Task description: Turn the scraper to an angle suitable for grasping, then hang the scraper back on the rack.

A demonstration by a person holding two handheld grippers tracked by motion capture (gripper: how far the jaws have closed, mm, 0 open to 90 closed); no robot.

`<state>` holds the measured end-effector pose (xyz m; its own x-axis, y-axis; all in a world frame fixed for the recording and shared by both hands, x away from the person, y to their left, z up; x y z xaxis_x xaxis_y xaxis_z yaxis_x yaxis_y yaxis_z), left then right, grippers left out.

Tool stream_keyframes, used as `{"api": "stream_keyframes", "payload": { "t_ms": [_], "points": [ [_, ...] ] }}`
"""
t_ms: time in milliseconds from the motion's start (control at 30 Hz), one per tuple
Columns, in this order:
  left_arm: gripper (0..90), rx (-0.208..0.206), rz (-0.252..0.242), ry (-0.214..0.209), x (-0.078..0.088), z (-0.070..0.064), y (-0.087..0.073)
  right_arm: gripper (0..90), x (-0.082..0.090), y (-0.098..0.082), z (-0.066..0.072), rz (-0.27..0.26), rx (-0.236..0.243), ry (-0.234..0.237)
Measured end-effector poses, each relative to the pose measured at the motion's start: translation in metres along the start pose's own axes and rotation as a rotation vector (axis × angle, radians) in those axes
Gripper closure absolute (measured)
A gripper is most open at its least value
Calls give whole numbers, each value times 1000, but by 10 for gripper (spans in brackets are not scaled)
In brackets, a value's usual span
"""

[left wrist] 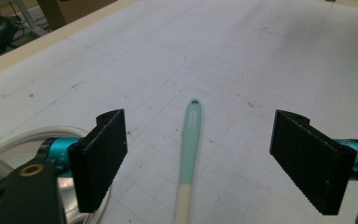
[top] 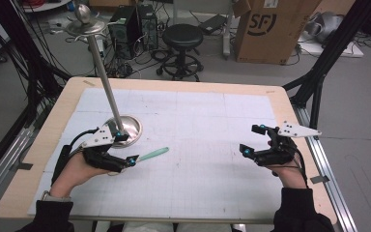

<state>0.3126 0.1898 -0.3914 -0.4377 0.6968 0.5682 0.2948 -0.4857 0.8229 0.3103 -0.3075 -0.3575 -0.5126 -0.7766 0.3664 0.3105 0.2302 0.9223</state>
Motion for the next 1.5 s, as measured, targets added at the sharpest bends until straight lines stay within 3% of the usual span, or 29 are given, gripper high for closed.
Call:
{"api": "stream_keyframes", "payload": {
  "t_ms": [200,300,400,667,800,1200,1333,1400,1500],
  "points": [
    [216,0,89,-27,-16,0,-4,40,12,16,14,-10,81,1],
    [221,-18,100,-34,-19,2,-6,40,16,18,17,-2,96,9],
    [252,-31,132,-64,-24,6,-8,40,17,16,16,7,94,1],
    [244,-35,252,-85,-32,19,-4,31,20,12,17,18,82,-12],
    [244,-55,259,-151,-36,20,-5,31,20,11,19,29,91,-6],
    [298,-72,437,-100,-50,23,-15,29,20,11,21,35,102,10],
    [421,-102,465,-74,-50,20,-15,29,18,11,20,27,108,10],
    [488,-90,479,-86,-50,20,-14,29,16,11,20,31,111,16],
    [576,-108,506,-93,-50,19,-12,30,15,11,21,36,111,23]
  ]
}}
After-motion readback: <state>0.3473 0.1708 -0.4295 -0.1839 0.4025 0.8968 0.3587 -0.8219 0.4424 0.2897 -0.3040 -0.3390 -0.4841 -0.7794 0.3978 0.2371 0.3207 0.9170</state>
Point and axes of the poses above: each handheld gripper's, and its own axes: x roughly backward along the jaws, y roughly out of its top, z roughly to its left, the point moved 1 cm from there along -x, roughly forward along the jaws, and after that the axes turned 6 degrees about z, right-handed, at the moved point
